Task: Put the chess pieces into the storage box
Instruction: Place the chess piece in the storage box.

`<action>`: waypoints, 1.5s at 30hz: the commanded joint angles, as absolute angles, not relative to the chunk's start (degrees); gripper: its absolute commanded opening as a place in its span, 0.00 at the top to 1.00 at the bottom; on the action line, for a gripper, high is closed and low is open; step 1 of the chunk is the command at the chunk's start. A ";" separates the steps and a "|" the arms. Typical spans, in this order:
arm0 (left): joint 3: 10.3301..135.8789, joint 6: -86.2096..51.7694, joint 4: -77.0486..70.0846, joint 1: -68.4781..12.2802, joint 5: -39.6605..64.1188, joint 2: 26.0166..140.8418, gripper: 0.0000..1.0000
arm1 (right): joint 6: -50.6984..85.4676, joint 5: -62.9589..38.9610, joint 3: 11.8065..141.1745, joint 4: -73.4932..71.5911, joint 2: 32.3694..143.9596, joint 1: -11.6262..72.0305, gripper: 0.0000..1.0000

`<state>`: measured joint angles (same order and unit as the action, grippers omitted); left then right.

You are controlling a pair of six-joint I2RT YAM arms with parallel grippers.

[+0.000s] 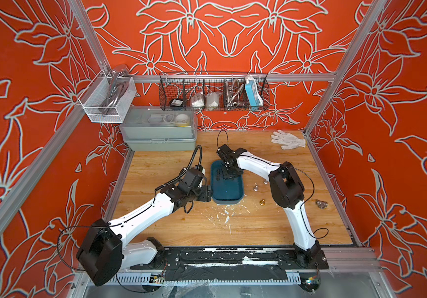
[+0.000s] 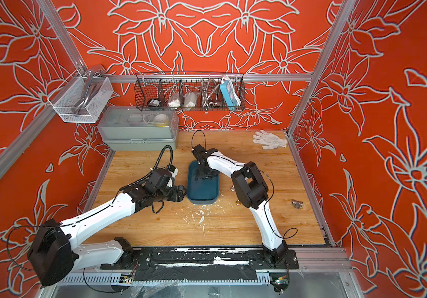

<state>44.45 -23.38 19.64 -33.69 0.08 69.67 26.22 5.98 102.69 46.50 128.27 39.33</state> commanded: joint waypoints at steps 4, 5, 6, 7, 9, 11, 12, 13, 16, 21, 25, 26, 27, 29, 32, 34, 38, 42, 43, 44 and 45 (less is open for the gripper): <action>44.72 -22.96 19.51 -33.33 -0.09 70.21 0.26 | 25.86 6.78 103.62 47.39 129.04 39.55 0.70; 44.74 -22.95 19.51 -33.32 -0.09 70.25 0.26 | 25.84 6.86 103.62 47.54 129.00 39.55 0.68; 44.74 -23.00 19.51 -33.31 -0.09 70.23 0.26 | 25.84 7.02 103.61 47.51 128.94 39.55 0.68; 44.71 -22.95 19.51 -33.36 -0.17 70.28 0.26 | 25.84 7.11 103.63 47.54 128.88 39.55 0.67; 44.74 -22.97 19.43 -33.31 -0.18 70.25 0.26 | 25.76 7.22 103.62 47.55 128.70 39.56 0.66; 44.80 -22.99 19.59 -33.31 -0.18 70.31 0.26 | 25.67 7.12 103.71 47.64 128.56 39.55 0.65; 44.91 -23.01 19.71 -33.31 -0.18 70.32 0.26 | 25.66 7.08 103.69 47.80 128.28 39.57 0.64; 45.00 -23.01 19.82 -33.31 -0.18 70.28 0.26 | 25.66 7.07 103.58 47.89 127.99 39.60 0.63; 45.39 -23.16 19.95 -33.31 -0.26 69.99 0.26 | 25.58 7.24 103.17 47.99 126.31 39.64 0.60; 48.02 -23.45 22.07 -32.81 -1.32 69.16 0.26 | 25.09 7.05 102.66 48.94 122.58 39.70 0.57; 51.59 -24.62 23.98 -29.11 0.34 69.07 0.26 | 24.79 7.01 101.46 48.85 118.68 39.94 0.55; 52.86 -25.07 24.61 -27.78 0.43 69.29 0.27 | 24.65 6.93 101.19 48.94 117.68 40.08 0.54; 54.11 -25.23 24.90 -26.52 0.48 69.64 0.27 | 24.54 6.69 101.00 49.22 116.66 40.13 0.54; 57.12 -25.72 26.36 -24.10 0.35 71.38 0.28 | 24.43 6.08 100.55 49.53 114.48 40.30 0.53; 63.45 -25.63 30.61 -19.85 0.97 76.77 0.30 | 23.58 5.19 96.74 46.53 108.77 40.72 0.51; 66.59 -24.92 32.33 -18.15 0.22 80.12 0.31 | 23.17 4.69 92.26 42.73 103.91 40.95 0.49; 71.49 -24.18 35.52 -14.75 -1.10 87.35 0.32 | 20.88 3.53 81.72 34.80 93.36 40.96 0.44; 76.52 -22.79 39.01 -12.85 -1.22 94.80 0.36 | 17.75 -0.53 68.16 22.05 84.01 40.94 0.39; 77.07 -22.62 39.11 -12.72 -1.54 96.14 0.36 | 17.43 -1.66 65.55 19.38 82.52 40.96 0.38; 77.77 -22.31 39.18 -12.73 -1.54 97.64 0.38 | 17.32 -3.51 62.53 16.25 81.10 40.96 0.37; 78.61 -22.16 39.45 -12.74 -1.37 99.11 0.39 | 17.49 -5.37 60.05 13.50 80.01 40.95 0.37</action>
